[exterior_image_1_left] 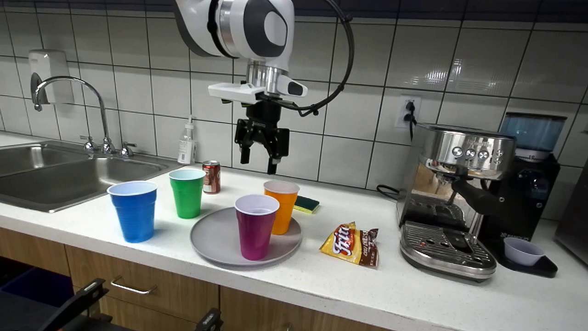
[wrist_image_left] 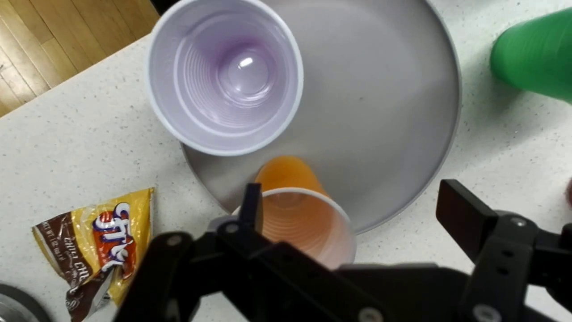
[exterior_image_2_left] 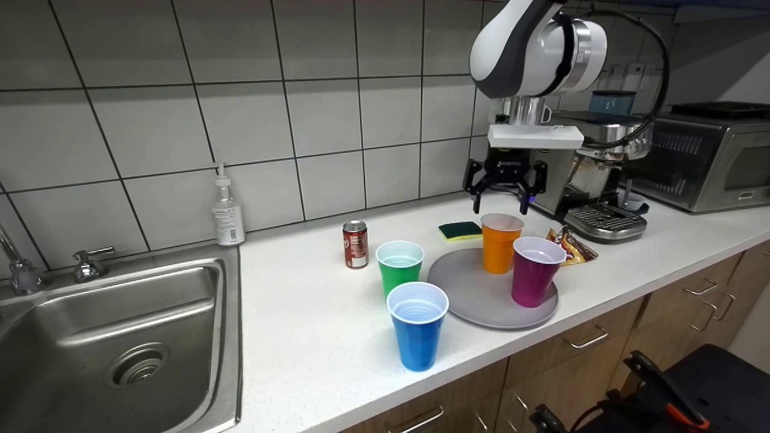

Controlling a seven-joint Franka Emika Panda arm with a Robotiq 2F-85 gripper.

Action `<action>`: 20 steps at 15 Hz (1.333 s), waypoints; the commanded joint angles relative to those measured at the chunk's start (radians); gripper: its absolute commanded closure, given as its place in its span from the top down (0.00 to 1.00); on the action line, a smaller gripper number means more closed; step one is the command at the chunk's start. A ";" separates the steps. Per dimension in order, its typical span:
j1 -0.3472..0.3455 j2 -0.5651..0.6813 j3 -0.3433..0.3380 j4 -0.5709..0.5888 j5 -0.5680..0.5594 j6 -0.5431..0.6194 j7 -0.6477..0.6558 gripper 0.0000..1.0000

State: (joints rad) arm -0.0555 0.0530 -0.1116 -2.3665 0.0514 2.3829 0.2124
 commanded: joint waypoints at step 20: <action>0.137 -0.087 0.171 -0.090 -0.088 0.058 -0.003 1.00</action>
State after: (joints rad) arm 0.0751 0.0059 0.0422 -2.4294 -0.0064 2.4287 0.2131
